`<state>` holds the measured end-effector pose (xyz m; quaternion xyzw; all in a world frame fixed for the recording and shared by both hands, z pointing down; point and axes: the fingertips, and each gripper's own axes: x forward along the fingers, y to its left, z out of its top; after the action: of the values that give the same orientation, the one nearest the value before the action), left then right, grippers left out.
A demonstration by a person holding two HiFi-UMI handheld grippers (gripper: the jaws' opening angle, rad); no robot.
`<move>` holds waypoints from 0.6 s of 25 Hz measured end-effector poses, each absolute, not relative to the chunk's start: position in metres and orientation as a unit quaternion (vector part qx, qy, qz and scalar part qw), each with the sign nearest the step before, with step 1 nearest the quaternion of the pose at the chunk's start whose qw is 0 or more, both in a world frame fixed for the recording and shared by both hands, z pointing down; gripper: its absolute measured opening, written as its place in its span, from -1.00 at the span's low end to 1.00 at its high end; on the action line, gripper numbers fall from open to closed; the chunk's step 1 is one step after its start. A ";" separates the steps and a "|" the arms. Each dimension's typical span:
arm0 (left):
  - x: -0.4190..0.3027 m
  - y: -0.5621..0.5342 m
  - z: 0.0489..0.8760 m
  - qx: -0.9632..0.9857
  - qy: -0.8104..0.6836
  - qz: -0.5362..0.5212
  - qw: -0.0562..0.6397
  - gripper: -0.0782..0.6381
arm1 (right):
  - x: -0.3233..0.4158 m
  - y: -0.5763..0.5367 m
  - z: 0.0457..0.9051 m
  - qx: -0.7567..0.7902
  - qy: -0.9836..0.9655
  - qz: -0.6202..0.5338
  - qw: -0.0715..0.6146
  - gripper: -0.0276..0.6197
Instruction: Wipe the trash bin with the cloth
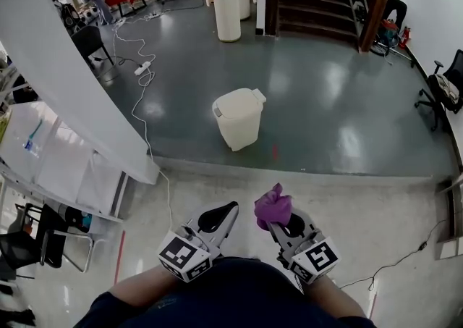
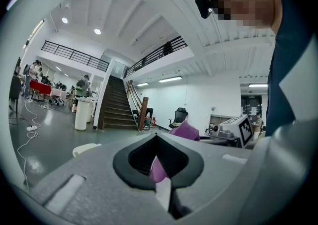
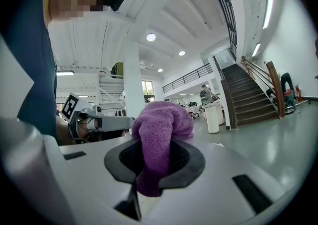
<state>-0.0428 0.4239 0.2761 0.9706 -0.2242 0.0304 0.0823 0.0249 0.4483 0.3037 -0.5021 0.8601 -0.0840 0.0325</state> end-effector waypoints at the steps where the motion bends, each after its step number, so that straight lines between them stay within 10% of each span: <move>1: -0.039 0.423 0.277 0.970 -0.227 0.031 0.083 -0.81 | 0.030 0.447 0.305 -0.501 0.861 -0.084 0.032 -0.70; 15: -0.028 0.316 0.293 0.967 -0.237 0.013 0.089 -0.81 | 0.044 0.344 0.324 -0.497 0.864 -0.084 0.001 -0.70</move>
<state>-0.0279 0.3163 0.2929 0.9673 -0.2372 0.0130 0.0893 0.0443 0.3445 0.3239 -0.4966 0.8639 -0.0839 0.0008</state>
